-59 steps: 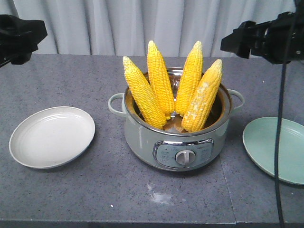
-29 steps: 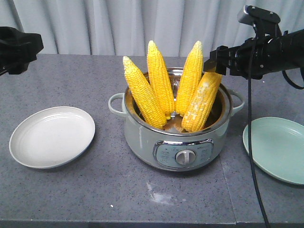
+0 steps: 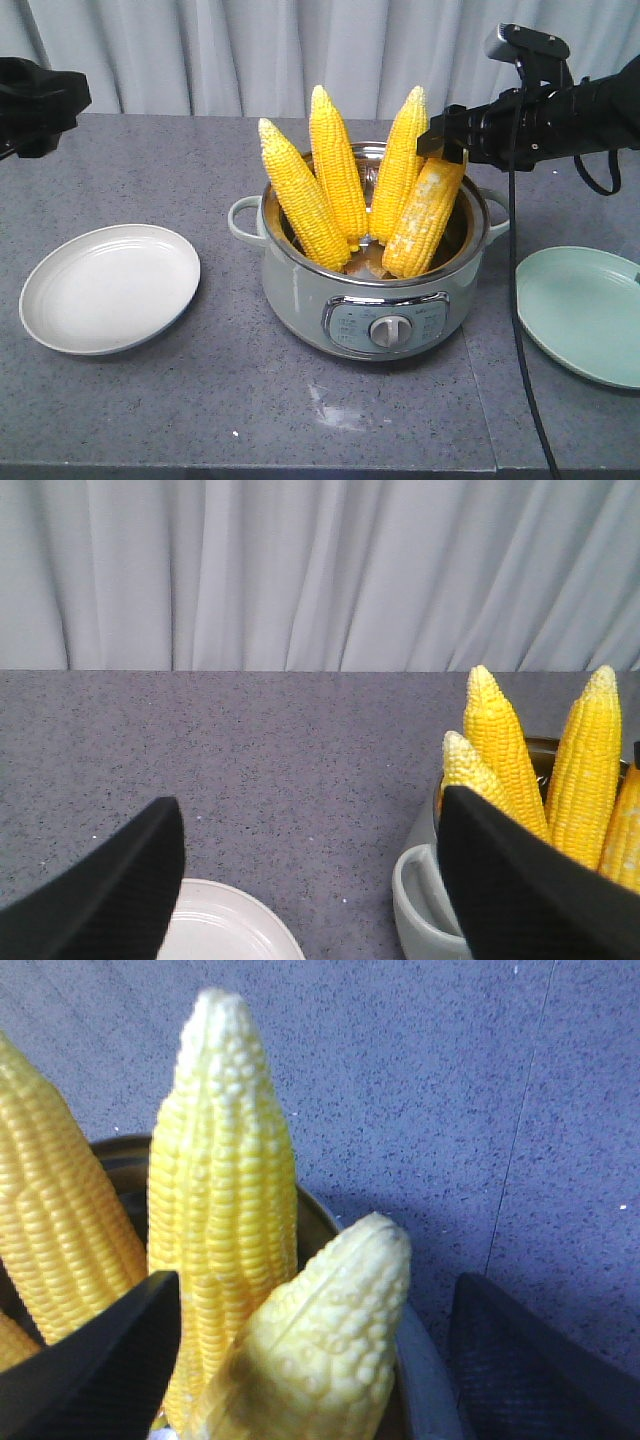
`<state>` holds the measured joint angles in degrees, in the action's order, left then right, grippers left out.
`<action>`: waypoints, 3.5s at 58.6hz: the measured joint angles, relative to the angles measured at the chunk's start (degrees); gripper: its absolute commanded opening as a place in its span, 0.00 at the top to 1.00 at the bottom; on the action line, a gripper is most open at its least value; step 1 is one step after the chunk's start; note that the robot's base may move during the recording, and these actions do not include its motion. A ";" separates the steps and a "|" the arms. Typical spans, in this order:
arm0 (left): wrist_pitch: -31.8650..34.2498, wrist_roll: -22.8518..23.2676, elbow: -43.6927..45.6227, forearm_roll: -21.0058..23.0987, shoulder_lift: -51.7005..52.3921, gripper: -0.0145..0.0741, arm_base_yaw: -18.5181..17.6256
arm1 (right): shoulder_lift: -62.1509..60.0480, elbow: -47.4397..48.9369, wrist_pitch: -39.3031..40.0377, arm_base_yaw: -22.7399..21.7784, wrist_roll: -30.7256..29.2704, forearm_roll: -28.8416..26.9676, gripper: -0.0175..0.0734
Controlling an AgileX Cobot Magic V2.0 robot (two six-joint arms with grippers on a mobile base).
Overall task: Distribute corn equally
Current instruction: 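Reach both grippers into the pot and grasp one corn cob each, then lift the corn cobs out of the pot with both grippers, then lower the cobs onto the nearby plates and open both grippers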
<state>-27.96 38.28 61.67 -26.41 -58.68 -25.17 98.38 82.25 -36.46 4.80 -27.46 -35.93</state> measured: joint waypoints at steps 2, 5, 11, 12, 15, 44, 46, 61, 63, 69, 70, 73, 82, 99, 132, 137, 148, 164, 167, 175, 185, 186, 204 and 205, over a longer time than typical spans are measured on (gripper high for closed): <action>-0.07 0.00 0.00 0.00 0.00 0.25 0.00 | 0.28 0.06 -0.18 0.00 0.00 -0.05 0.31; -0.40 0.00 0.00 0.00 0.00 0.25 0.00 | 0.58 0.06 -0.51 0.02 0.00 -0.05 0.37; -1.31 0.00 0.00 0.00 0.00 0.25 0.00 | 0.62 0.06 -0.63 0.02 -0.05 -0.16 0.52; -1.45 0.00 0.00 0.00 0.00 0.25 0.00 | 0.50 0.06 -0.69 0.02 -0.12 -0.33 0.55; -1.69 0.00 0.00 0.00 0.00 0.25 0.00 | 0.26 0.06 -0.74 0.02 -0.31 -0.42 0.64; 1.80 0.00 0.05 0.24 -0.55 0.25 0.00 | -20.38 0.01 4.42 0.02 -5.86 -1.08 0.82; 2.87 -0.22 0.28 1.00 -1.06 0.25 0.00 | -23.03 0.01 4.68 0.02 -5.86 -0.72 0.82; 4.02 -15.91 9.75 17.79 -14.47 0.25 0.00 | -38.31 0.07 4.60 0.02 -3.41 8.70 0.81; 3.95 -18.25 11.47 20.07 -16.58 0.25 0.00 | -39.32 0.12 4.42 0.02 -2.24 10.46 0.81; 3.90 -23.62 16.67 26.05 -23.03 0.25 0.00 | -41.20 0.22 3.44 0.02 1.97 16.09 0.81; 3.90 -24.33 17.23 26.41 -23.72 0.25 0.00 | -41.26 0.24 3.36 0.02 2.42 16.81 0.81; 3.90 -25.75 19.23 28.95 -26.31 0.25 0.00 | -41.40 0.29 3.10 0.02 4.17 19.43 0.81; 3.96 -28.47 22.42 34.31 -32.34 0.25 -0.32 | -41.20 0.29 1.13 0.02 7.66 25.23 0.81; 5.74 -29.67 22.87 35.16 -36.61 0.25 -2.86 | -41.25 0.29 0.36 0.02 8.11 27.30 0.81; 7.97 -29.74 22.87 36.16 -41.71 0.25 -3.06 | -41.25 0.29 -1.55 0.02 8.13 28.25 0.81; 8.04 -29.74 22.87 36.18 -42.28 0.25 -3.25 | -41.25 0.29 -1.55 0.02 8.13 28.25 0.81; 7.71 -29.74 22.87 36.22 -42.54 0.36 -3.31 | -41.25 0.29 -1.55 0.02 8.13 28.37 0.81; 7.89 -29.74 22.87 36.36 -42.54 0.72 -3.42 | -41.25 0.29 -1.56 0.02 8.13 28.42 0.81; 7.89 -29.74 22.87 36.36 -42.54 0.79 -3.42 | -41.25 0.29 -1.56 0.02 8.13 28.42 0.81; 6.31 -29.74 24.26 36.36 -42.10 0.85 -3.42 | -41.25 0.29 -1.67 0.02 8.13 28.42 0.81; -0.65 -29.80 32.08 33.83 -39.01 0.85 -3.42 | -41.25 0.29 -3.29 0.02 9.03 28.42 0.81; -2.04 -29.80 33.45 33.14 -38.41 0.85 -3.42 | -41.25 0.29 -3.52 0.02 9.30 28.42 0.81; -31.77 -29.80 50.30 9.74 -29.03 0.85 -3.42 | -40.74 0.29 -6.67 0.02 19.30 34.90 0.81; -33.42 -29.74 50.37 7.94 -28.64 0.85 -3.42 | -40.41 0.29 -7.07 0.02 20.61 36.46 0.81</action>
<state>-61.38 8.53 112.04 -18.47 -87.32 -28.59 57.97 82.54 -43.53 4.82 -6.85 0.53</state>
